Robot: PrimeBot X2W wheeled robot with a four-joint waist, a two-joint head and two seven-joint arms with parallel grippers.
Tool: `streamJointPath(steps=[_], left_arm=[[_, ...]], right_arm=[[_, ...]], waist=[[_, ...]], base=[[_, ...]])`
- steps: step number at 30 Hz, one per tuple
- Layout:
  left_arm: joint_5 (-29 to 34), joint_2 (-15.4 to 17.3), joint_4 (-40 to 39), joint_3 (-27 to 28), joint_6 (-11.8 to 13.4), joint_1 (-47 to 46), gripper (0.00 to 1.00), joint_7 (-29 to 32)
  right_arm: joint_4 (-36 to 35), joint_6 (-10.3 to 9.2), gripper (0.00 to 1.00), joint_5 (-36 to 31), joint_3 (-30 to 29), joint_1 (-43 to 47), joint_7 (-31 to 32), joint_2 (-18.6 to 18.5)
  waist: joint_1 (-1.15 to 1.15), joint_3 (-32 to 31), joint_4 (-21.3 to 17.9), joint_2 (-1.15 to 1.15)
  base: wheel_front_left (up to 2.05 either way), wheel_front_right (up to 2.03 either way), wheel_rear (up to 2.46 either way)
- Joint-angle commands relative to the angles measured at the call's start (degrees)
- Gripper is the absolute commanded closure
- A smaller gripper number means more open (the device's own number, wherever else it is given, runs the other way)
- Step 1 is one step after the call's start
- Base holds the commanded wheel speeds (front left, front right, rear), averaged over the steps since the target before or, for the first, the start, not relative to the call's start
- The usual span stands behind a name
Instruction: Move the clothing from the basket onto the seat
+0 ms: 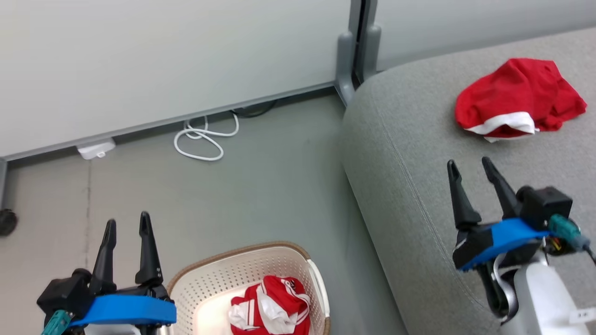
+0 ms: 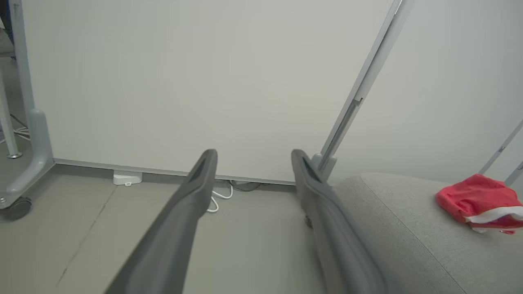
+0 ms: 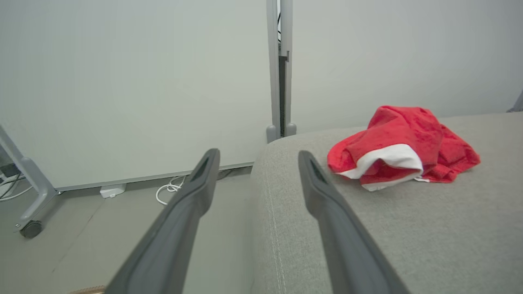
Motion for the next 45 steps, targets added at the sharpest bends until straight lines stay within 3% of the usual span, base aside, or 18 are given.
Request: streamJointPath(steps=[1, 15, 36, 45], left_arm=[[0.52, -0.24, 0.31, 0.89, -0.1, 1.15, 0.0, -0.27], [3.33, -1.24, 1.94, 3.75, 0.31, 6.96, 0.0, -0.27], [4.17, -1.57, 1.52, 3.39, 0.24, 7.16, 0.0, -0.28], [4.31, -0.91, 1.12, 2.22, 0.15, 5.28, 0.0, 0.28]], right_arm=[[-2.35, 0.01, 0.0, 0.32, 0.36, 2.96, -0.58, 0.56], [-15.96, 0.01, 0.0, -1.09, 1.32, 17.27, 2.64, 1.97], [-17.12, 0.01, 0.0, 1.54, 2.28, 18.4, 3.8, 1.98], [-17.9, 0.01, 0.0, 2.02, 4.26, 15.87, 3.2, 1.97]], waist=[[0.02, -0.89, 0.96, 0.0], [0.02, -6.28, 6.55, 0.0], [0.02, -5.53, 7.61, 0.0], [0.02, -1.49, 6.3, 0.0]], base=[[0.0, 0.0, 0.0], [0.0, 0.0, 0.0], [0.0, 0.0, 0.0], [0.0, 0.0, 0.0]])
